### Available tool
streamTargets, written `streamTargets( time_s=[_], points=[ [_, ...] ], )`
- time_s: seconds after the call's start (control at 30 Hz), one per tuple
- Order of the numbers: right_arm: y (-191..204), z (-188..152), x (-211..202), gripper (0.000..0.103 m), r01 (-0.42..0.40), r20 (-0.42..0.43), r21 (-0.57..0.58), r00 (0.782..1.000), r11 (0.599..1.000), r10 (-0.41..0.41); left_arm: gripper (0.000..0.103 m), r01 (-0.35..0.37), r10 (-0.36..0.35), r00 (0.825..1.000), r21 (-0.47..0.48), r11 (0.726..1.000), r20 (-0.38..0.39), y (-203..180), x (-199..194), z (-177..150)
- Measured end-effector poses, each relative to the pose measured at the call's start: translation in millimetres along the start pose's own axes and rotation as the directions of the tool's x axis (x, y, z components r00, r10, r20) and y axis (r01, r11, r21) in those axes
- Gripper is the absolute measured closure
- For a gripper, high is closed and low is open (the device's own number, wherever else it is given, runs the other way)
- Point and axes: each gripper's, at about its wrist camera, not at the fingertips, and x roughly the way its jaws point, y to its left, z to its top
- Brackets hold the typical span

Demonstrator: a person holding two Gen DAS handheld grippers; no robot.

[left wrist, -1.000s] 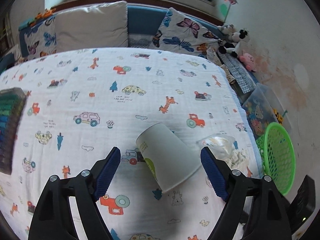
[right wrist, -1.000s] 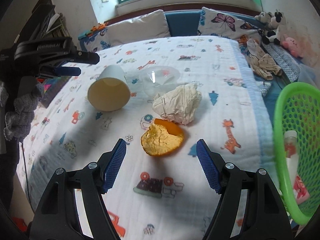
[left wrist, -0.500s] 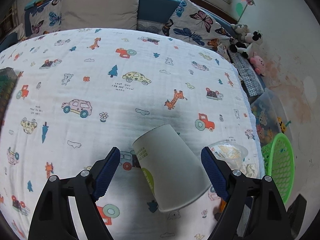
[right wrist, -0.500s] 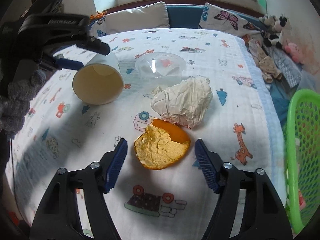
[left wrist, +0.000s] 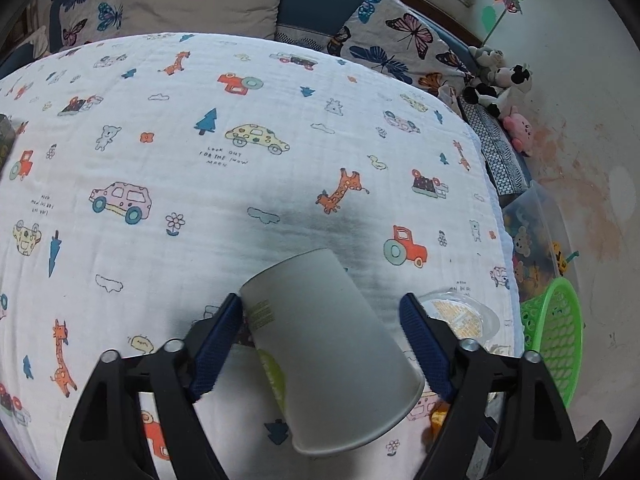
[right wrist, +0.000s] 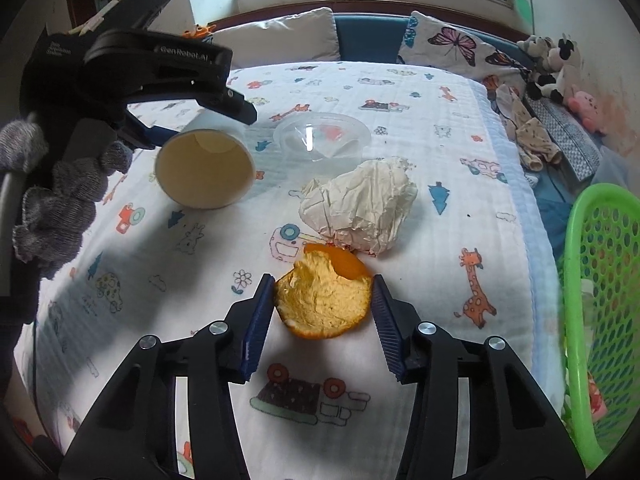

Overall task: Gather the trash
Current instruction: 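Carry the white cup into the basket with the left gripper while the right gripper drops the orange peel in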

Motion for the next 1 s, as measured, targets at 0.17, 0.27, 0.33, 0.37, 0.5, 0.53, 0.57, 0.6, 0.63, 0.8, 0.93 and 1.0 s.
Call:
streamTargets(
  time_s=[0.17, 0.27, 0.33, 0.37, 0.5, 0.53, 0.57, 0.6, 0.63, 0.8, 0.93, 1.0],
  points=[
    [-2.3, -1.3, -10.1, 0.054, -0.018, 0.015, 0.02, 1.0, 1.0, 0.017, 0.038, 0.014, -0.014, 1.0, 0.01, 1.0, 0.018, -1.1, -7.1, -3.4],
    [-3.8, -3.9, -17.2, 0.055, -0.026, 0.023, 0.034, 0.999, 0.999, 0.026, 0.041, 0.025, -0.026, 0.999, 0.026, 0.999, 0.037, -3.4, -15.0, -7.0],
    [-5.0, -6.0, -22.9, 0.055, -0.034, 0.031, 0.046, 0.999, 0.998, 0.033, 0.043, 0.039, -0.04, 0.998, 0.035, 0.999, 0.044, -5.0, -20.9, -9.7],
    [-5.4, -7.4, -25.8, 0.055, -0.037, 0.035, 0.051, 0.999, 0.998, 0.035, 0.044, 0.043, -0.045, 0.998, 0.041, 0.998, 0.048, -5.9, -23.8, -11.2],
    [-6.9, -13.4, -38.8, 0.055, -0.041, 0.052, 0.068, 0.998, 0.997, 0.038, 0.047, 0.069, -0.074, 0.995, 0.074, 0.995, 0.068, -9.8, -37.9, -20.8],
    [-7.7, -15.6, -43.2, 0.055, -0.042, 0.057, 0.073, 0.998, 0.996, 0.038, 0.047, 0.079, -0.085, 0.994, 0.081, 0.994, 0.073, -10.2, -42.2, -24.0],
    [-8.9, -17.2, -46.0, 0.055, -0.043, 0.061, 0.077, 0.997, 0.996, 0.038, 0.047, 0.086, -0.093, 0.993, 0.088, 0.992, 0.077, -10.6, -46.5, -27.3],
    [-10.1, -19.3, -50.2, 0.055, -0.044, 0.067, 0.083, 0.997, 0.996, 0.038, 0.047, 0.09, -0.097, 0.992, 0.093, 0.992, 0.08, -10.7, -49.2, -29.5],
    [-11.1, -21.0, -53.7, 0.055, -0.044, 0.071, 0.088, 0.997, 0.995, 0.038, 0.047, 0.095, -0.104, 0.991, 0.103, 0.99, 0.086, -11.6, -54.0, -33.0],
    [-18.6, -28.6, -72.6, 0.055, -0.038, 0.098, 0.117, 0.995, 0.992, 0.027, 0.047, 0.112, -0.133, 0.983, 0.162, 0.98, 0.124, -19.5, -78.9, -48.6],
    [-28.7, -34.3, -89.8, 0.055, -0.024, 0.125, 0.142, 0.992, 0.99, 0.006, 0.047, 0.122, -0.161, 0.975, 0.242, 0.963, 0.152, -39.3, -101.9, -61.9],
    [-35.5, -37.5, -97.2, 0.055, -0.01, 0.137, 0.154, 0.991, 0.988, -0.011, 0.047, 0.134, -0.183, 0.97, 0.276, 0.952, 0.16, -50.2, -110.6, -66.0]
  ],
)
